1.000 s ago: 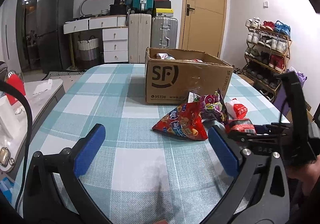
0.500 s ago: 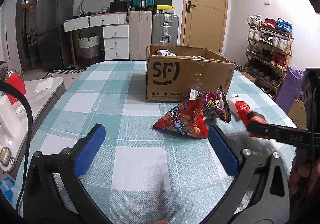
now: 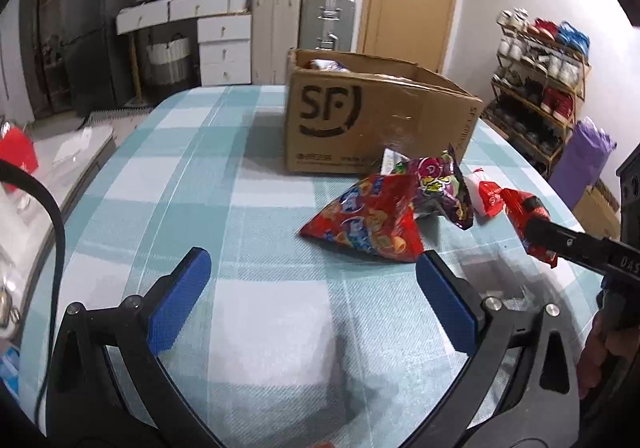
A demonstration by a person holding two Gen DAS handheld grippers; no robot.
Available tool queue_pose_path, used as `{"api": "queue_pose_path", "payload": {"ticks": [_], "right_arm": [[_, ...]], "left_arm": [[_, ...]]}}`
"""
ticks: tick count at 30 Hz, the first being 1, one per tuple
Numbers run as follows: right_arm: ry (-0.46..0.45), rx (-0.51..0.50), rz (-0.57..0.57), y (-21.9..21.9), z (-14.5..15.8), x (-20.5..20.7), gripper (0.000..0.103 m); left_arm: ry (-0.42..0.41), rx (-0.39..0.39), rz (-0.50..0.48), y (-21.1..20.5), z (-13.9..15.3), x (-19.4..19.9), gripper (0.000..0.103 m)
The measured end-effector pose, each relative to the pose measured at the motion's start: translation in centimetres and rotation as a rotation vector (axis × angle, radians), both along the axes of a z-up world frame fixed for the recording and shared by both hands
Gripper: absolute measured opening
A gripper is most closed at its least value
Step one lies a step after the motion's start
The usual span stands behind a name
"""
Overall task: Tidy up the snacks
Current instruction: 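Grasp the red triangular chip bag with the left gripper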
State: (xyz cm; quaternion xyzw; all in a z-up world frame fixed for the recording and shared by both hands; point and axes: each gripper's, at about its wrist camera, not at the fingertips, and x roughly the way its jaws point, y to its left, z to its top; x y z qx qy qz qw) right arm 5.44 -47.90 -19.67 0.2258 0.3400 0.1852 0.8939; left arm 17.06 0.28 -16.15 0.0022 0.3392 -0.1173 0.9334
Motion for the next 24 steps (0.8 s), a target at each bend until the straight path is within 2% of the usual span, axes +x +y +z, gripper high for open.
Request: {"api": "queue_pose_path", "payload": {"ticks": [4,14,18,21,24], "right_arm": [[-0.015,0.032,0.004,-0.3,0.1,-0.3,0.052],[-0.035,0.07,0.01,-0.7,0.2,-0.5,0.052],[-0.027,0.077,0.016,-0.8,0.1,-0.3,0.052],[-0.027,0.082,0.015,-0.8,0.0,-0.3,0.052],[-0.024,0.087,0.014,-0.9,0.0,-0.2,0.052]], "left_arm": [[0.007,0.012,-0.048,-2.0,0.3,1.8,0.102],[0.064,0.061,-0.027,-5.5,-0.8,7.2,0.102],[0.097,0.016,-0.016,-5.3,-1.3,8.3,0.102],[0.106,-0.011,0.01,-5.0,-1.6,8.6,0.091],[0.137,-0.033,-0.013,-5.0,-2.1,8.8,0.074]]}}
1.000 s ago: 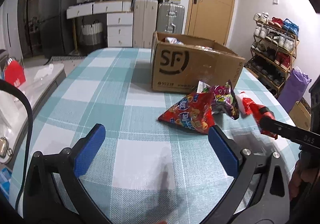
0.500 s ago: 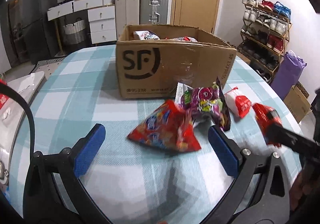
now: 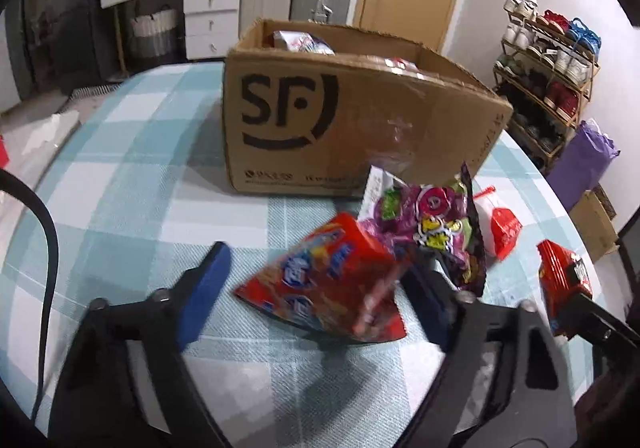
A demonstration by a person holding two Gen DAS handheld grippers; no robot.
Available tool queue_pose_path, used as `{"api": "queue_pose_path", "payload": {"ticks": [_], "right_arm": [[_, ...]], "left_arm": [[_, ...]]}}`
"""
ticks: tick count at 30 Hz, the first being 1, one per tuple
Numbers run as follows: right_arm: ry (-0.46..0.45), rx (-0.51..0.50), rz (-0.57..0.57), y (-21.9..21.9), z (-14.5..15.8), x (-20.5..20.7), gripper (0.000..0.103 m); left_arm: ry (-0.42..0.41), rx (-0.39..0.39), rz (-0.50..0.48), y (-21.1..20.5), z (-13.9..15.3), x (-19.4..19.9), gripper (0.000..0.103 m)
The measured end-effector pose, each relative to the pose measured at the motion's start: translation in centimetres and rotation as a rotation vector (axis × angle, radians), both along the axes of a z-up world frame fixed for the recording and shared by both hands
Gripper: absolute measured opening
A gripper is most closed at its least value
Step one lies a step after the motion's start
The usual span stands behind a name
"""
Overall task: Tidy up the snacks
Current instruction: 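Grasp the red triangular chip bag with the left gripper, then lift the chip bag with the left gripper while the right gripper carries the barcode packet to the box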
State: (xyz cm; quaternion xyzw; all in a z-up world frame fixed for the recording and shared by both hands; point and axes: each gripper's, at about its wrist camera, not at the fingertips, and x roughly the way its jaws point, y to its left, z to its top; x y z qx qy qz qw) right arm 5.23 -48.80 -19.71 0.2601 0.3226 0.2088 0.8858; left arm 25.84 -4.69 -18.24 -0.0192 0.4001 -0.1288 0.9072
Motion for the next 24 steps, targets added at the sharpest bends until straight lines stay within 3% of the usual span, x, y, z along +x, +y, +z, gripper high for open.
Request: {"api": "queue_pose_path", "payload": {"ticks": [5,16,24], "right_arm": [[0.002,0.001,0.0,0.0,0.0,0.0,0.052],[0.011,0.003,-0.011,-0.2,-0.3,0.1,0.052],[0.012,0.008,-0.022,-0.4,-0.2,-0.2,0.052]], "left_arm": [[0.024,0.003,-0.004,0.2,-0.6,0.4,0.06],[0.03,-0.012,-0.028,0.9,0.4,-0.9,0.041],[0.033,-0.033,-0.034,2.0,0.8,-2.2,0.038]]}}
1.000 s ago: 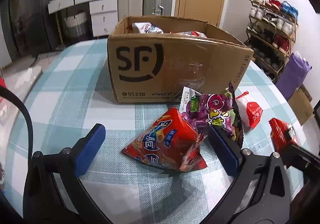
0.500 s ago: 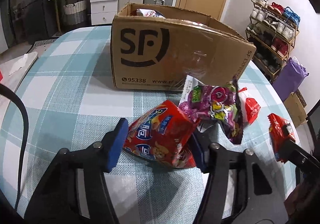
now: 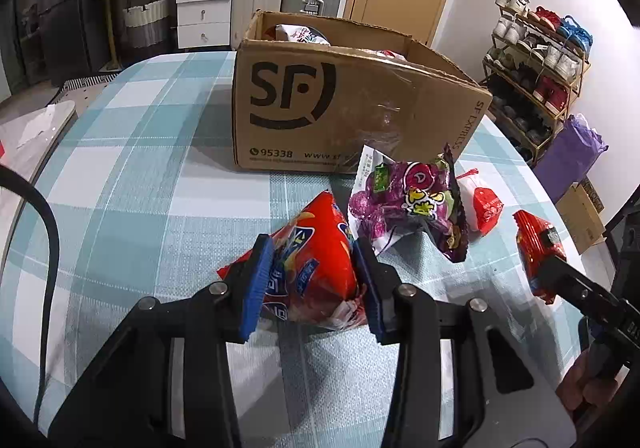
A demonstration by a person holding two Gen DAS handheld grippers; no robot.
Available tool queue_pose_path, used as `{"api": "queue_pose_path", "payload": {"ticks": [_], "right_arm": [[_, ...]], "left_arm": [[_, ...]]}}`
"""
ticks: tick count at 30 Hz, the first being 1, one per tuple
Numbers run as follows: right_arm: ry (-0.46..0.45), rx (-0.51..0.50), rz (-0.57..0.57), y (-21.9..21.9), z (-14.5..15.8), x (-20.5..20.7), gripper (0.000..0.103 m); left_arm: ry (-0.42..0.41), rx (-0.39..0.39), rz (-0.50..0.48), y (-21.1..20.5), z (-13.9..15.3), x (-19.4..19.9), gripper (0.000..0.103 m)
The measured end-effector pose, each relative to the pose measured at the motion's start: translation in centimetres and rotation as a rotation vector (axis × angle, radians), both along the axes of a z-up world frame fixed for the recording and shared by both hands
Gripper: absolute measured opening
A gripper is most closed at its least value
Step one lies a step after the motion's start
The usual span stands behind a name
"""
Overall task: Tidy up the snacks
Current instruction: 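Lift the chip bag with the left gripper while the right gripper carries the barcode packet to the box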
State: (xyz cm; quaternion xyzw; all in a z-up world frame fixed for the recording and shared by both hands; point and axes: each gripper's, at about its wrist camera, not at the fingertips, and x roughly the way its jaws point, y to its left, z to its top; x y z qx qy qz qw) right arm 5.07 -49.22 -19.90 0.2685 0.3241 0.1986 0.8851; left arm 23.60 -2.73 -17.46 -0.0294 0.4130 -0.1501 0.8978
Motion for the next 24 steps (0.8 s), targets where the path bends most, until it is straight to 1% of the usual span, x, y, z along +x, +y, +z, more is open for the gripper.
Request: {"api": "queue_pose_path", "payload": {"ticks": [6,11,15,16,17,18,20,24], "right_arm": [[0.0,0.003,-0.007,-0.1,0.1,-0.1,0.052],[0.003,0.003,-0.008,-0.1,0.1,-0.1,0.052],[0.005,0.003,-0.009,-0.1,0.1,-0.1,0.052],[0.005,0.003,-0.009,-0.1,0.1,-0.1,0.052],[0.005,0.004,-0.009,-0.1,0.1,-0.1,0.052],[0.005,0.004,-0.01,-0.1,0.1,-0.1,0.052],[0.005,0.006,-0.01,-0.1,0.1,-0.1,0.053],[0.004,0.008,-0.01,-0.1,0.1,-0.1,0.053]], "left_arm": [[0.02,-0.034,0.004,0.7,0.1,-0.5,0.036],[0.013,-0.032,-0.005,0.9,0.6,-1.2,0.028],[-0.003,-0.036,-0.017,1.2,0.6,-1.7,0.029],[-0.009,-0.033,-0.015,1.2,0.6,-1.8,0.031],[-0.008,-0.024,-0.01,1.2,0.4,-1.8,0.04],[0.0,-0.014,-0.006,1.1,0.2,-1.7,0.045],[0.015,-0.009,-0.006,1.1,-0.5,-1.5,0.064],[0.025,-0.017,0.008,1.4,-1.3,-1.1,0.065]]}}
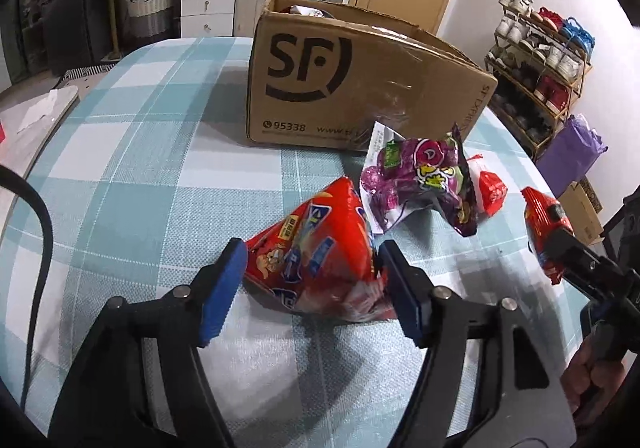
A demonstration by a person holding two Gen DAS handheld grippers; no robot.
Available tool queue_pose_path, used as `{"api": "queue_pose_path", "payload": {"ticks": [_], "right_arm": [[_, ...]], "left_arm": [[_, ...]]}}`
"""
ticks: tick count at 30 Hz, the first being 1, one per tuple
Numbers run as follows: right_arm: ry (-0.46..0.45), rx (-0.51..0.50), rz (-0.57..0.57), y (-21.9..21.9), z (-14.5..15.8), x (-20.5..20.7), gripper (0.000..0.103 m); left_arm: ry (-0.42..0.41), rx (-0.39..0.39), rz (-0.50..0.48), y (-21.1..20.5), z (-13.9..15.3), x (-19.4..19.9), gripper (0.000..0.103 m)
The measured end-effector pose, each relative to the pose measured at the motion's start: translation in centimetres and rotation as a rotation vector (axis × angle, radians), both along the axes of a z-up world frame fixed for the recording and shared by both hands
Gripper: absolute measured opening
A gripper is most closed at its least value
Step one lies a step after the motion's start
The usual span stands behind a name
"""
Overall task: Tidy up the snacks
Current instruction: 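Lift the chip bag with the left gripper while the right gripper carries the barcode packet to the box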
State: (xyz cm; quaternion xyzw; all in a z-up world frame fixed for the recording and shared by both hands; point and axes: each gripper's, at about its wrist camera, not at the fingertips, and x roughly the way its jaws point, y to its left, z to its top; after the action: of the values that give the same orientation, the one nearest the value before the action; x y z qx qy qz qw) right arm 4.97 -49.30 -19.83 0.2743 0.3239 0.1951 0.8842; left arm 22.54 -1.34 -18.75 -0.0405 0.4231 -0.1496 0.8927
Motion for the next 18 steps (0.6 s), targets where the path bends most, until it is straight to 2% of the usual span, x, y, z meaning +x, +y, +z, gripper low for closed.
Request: {"api": "queue_pose_path", "payload": {"ticks": [3,9,13,14,18], "right_arm": [[0.002,0.001,0.001,0.0,0.0,0.0,0.053],[0.003,0.003,0.001,0.0,0.0,0.0,0.053],[0.003,0.002,0.0,0.0,0.0,0.0,0.053],[0.002,0.003,-0.001,0.0,0.0,0.0,0.053],[0.002,0.004,-0.003,0.1,-0.1,0.0,0.053]], "left_arm": [[0.009,0.004,-0.012,-0.3,-0.3,0.5,0.065],[0.031,0.071,-0.027,-1.4,-0.5,1.3,0.057],[0.053,0.07,-0.036,-1.5,-0.2,1.3,0.05],[0.059,0.061,-0.041,-1.5,0.0,1.3,0.045],[0.071,0.058,-0.041,-1.5,0.3,1.3,0.044]]}}
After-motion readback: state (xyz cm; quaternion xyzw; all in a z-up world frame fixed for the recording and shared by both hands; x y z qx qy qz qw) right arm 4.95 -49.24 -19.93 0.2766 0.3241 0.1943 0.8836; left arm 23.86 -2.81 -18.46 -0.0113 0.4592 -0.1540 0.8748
